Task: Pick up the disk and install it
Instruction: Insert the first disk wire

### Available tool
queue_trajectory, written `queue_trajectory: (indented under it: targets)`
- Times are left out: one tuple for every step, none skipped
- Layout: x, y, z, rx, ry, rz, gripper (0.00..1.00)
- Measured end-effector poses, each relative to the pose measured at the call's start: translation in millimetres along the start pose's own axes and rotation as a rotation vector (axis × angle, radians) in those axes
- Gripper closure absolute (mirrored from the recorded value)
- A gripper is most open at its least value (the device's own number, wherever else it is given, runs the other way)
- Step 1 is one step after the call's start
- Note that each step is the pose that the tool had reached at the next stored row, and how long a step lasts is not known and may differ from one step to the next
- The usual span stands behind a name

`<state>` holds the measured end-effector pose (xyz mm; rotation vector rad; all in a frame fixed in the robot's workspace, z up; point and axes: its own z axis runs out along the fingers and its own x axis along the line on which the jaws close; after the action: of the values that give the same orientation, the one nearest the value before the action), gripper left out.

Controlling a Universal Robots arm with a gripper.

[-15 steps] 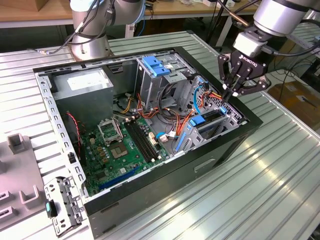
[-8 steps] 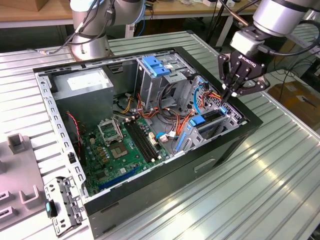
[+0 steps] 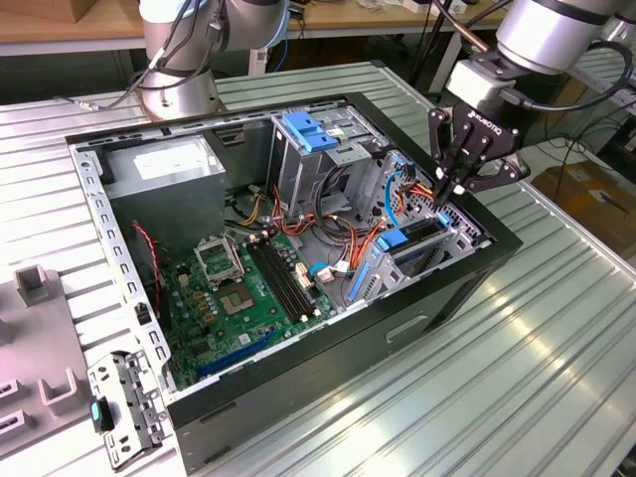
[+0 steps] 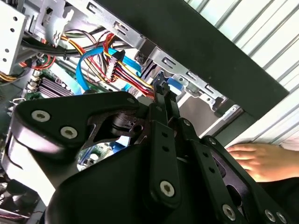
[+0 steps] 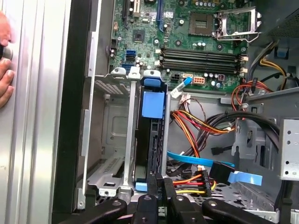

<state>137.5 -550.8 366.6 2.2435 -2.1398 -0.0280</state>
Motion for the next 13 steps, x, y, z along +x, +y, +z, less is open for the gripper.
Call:
queue_trajectory:
  targets:
    - [-0.1, 0.8, 0.1, -0.0001, -0.0003, 0.007, 0.83]
    - [-0.3, 2.4, 0.1, -0.0002, -0.0004, 0.013, 0.83]
    - [-0.3, 4.6, 0.4, -0.0003, -0.0008, 0.018, 0.83]
    - [-0.4, 6.5, 0.5, -0.0003, -0.0009, 0.021, 0.83]
    - [-0.5, 8.2, 0.5, -0.0004, -0.0010, 0.023, 0.83]
    - [-0.6, 10.1, 0.7, -0.0004, -0.0012, 0.026, 0.83]
    - [-0.5, 10.2, 0.7, -0.0004, -0.0012, 0.027, 0.83]
    - [-0.5, 10.2, 0.6, -0.0004, -0.0012, 0.027, 0.83]
    - [-0.6, 10.3, 0.6, -0.0004, -0.0012, 0.027, 0.83]
    - [-0.6, 10.3, 0.6, -0.0004, -0.0011, 0.027, 0.83]
    - [-0.6, 10.8, 0.6, -0.0004, -0.0012, 0.028, 0.83]
    - [-0.6, 10.8, 0.7, -0.0004, -0.0012, 0.028, 0.83]
    - [-0.6, 10.8, 0.6, -0.0004, -0.0011, 0.028, 0.83]
